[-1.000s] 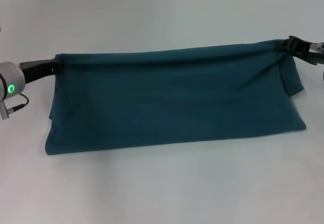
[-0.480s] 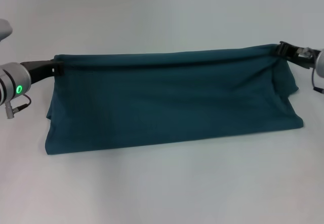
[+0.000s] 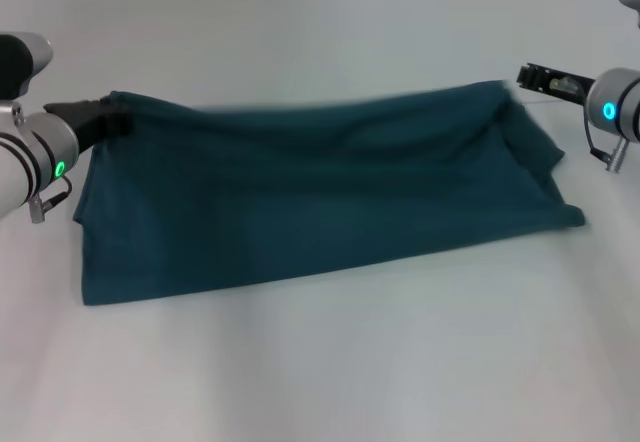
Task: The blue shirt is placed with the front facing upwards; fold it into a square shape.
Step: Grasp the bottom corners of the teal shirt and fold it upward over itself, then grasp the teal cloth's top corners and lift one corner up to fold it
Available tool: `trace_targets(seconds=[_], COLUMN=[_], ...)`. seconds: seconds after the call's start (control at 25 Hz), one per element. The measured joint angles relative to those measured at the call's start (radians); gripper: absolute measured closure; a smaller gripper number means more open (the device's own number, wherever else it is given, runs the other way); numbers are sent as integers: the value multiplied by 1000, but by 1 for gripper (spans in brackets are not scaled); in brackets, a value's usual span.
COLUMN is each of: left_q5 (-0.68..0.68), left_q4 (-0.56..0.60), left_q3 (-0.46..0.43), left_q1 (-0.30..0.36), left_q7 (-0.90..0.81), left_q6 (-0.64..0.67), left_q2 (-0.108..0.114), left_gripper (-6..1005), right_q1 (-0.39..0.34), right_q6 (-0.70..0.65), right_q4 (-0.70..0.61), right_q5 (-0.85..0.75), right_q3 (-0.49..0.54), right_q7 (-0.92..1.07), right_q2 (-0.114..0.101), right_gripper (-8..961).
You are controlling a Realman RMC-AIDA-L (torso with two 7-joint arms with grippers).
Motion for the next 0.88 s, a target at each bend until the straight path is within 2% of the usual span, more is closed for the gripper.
trace_targets(seconds=[0.16, 0.2, 0.4, 0.52, 0.6, 0.68, 0.72, 0.76, 0.8, 0.88], left_q5=[-77, -85, -89, -85, -75, -59, -14, 13, 62, 169], left_q4=[-10, -10, -6, -1, 9, 22, 39, 46, 63, 108], left_q3=[2, 3, 0, 8, 32, 71, 109, 116, 120, 115], left_q1=[-7, -7, 2, 23, 50, 83, 112, 120, 129, 147], left_q7=[76, 80, 80, 45, -22, -134, -306, -367, -457, -591], left_q6=[-14, -14, -11, 10, 54, 135, 241, 277, 329, 407], left_q2=[-2, 0, 5, 7, 14, 35, 66, 76, 91, 105], left_gripper=[966, 928, 728, 588, 523, 484, 465, 445, 426, 387], right_q1=[9, 9, -14, -55, -95, -149, -176, -198, -218, -250], right_q6=[7, 8, 2, -19, -88, -206, -277, -329, -388, -478], right_q4=[-4, -4, -15, -55, -122, -202, -234, -253, -266, -274], right_q5=[0, 0, 0, -1, 8, 43, 66, 83, 99, 111], right_q3=[-9, -10, -6, -12, -18, -20, -21, -22, -22, -22], right_q7=[-3, -2, 2, -3, -4, -6, -9, -12, -15, -18], right_q2=[-6, -9, -20, -21, -13, -5, -3, -5, -9, -24], right_gripper=[843, 839, 619, 374, 295, 217, 177, 138, 137, 136])
